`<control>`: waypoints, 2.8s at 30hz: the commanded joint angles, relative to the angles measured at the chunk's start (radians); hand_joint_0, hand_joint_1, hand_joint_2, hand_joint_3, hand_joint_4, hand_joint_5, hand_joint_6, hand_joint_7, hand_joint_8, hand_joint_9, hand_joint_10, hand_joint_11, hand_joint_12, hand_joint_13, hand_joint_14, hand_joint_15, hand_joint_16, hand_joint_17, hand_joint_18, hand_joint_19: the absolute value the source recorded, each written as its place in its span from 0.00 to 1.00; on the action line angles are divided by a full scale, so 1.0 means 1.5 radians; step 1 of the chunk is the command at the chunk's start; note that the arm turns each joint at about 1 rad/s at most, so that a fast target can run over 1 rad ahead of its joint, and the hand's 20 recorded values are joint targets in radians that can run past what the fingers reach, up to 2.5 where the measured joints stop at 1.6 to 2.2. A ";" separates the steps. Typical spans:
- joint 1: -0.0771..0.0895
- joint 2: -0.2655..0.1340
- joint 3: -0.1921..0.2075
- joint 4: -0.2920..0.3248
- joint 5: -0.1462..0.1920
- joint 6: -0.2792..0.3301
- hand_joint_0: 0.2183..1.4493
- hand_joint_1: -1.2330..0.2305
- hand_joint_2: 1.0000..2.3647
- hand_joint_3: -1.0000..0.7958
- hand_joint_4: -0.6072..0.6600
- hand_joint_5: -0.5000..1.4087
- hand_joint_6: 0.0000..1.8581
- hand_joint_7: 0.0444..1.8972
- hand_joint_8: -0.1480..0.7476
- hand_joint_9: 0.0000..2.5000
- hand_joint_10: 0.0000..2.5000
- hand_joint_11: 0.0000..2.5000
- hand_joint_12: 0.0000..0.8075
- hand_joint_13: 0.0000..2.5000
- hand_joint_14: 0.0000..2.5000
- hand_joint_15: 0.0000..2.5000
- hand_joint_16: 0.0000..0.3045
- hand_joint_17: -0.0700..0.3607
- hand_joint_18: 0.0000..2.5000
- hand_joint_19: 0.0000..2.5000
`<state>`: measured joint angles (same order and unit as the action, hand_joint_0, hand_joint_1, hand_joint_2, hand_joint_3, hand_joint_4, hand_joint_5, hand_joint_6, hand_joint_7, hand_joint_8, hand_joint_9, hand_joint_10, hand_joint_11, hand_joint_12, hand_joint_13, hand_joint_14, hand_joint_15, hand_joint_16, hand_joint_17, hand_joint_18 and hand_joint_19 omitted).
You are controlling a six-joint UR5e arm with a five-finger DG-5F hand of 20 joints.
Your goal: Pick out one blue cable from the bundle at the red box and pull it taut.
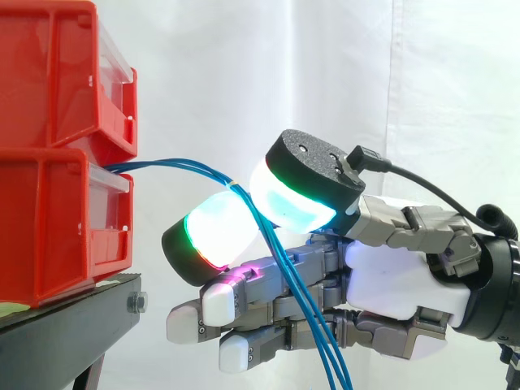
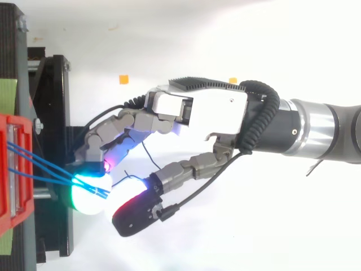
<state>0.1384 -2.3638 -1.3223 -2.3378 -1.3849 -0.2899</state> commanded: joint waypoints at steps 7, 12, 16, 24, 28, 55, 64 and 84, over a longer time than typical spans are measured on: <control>-0.001 0.000 0.002 -0.002 -0.005 0.000 0.32 0.53 0.00 0.32 0.55 0.20 0.45 0.47 0.50 0.36 0.01 0.17 0.35 0.27 0.00 0.09 0.12 0.35 0.22 0.23; -0.001 0.000 0.002 -0.002 -0.005 0.000 0.31 0.49 0.01 0.40 0.55 0.19 0.45 0.49 0.51 0.36 0.01 0.17 0.34 0.27 0.00 0.09 0.11 0.34 0.22 0.23; -0.002 0.000 0.002 -0.003 -0.005 0.000 0.31 0.45 0.01 0.43 0.54 0.19 0.46 0.47 0.51 0.36 0.01 0.18 0.34 0.26 0.00 0.09 0.11 0.34 0.22 0.23; -0.002 0.001 0.002 -0.004 -0.007 0.000 0.30 0.39 0.01 0.46 0.54 0.19 0.48 0.46 0.51 0.36 0.01 0.20 0.34 0.26 0.00 0.10 0.11 0.34 0.22 0.23; -0.002 0.001 0.002 -0.004 -0.010 0.000 0.31 0.38 0.01 0.46 0.53 0.18 0.48 0.45 0.51 0.36 0.01 0.20 0.34 0.26 0.00 0.10 0.11 0.34 0.22 0.23; -0.008 0.000 0.007 -0.009 -0.020 0.000 0.43 0.27 0.01 0.37 0.35 0.17 0.52 0.44 0.48 0.35 0.01 0.22 0.35 0.29 0.00 0.10 0.12 0.36 0.27 0.21; -0.008 0.000 0.007 -0.008 -0.019 0.000 0.44 0.26 0.00 0.28 0.34 0.17 0.52 0.44 0.48 0.38 0.01 0.23 0.33 0.30 0.00 0.11 0.12 0.35 0.28 0.21; -0.008 0.000 0.007 -0.009 -0.019 0.000 0.34 0.26 0.00 0.28 0.43 0.19 0.50 0.44 0.48 0.42 0.01 0.24 0.32 0.31 0.00 0.11 0.11 0.34 0.29 0.22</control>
<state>0.1259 -2.3638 -1.3115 -2.3514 -1.4139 -0.2899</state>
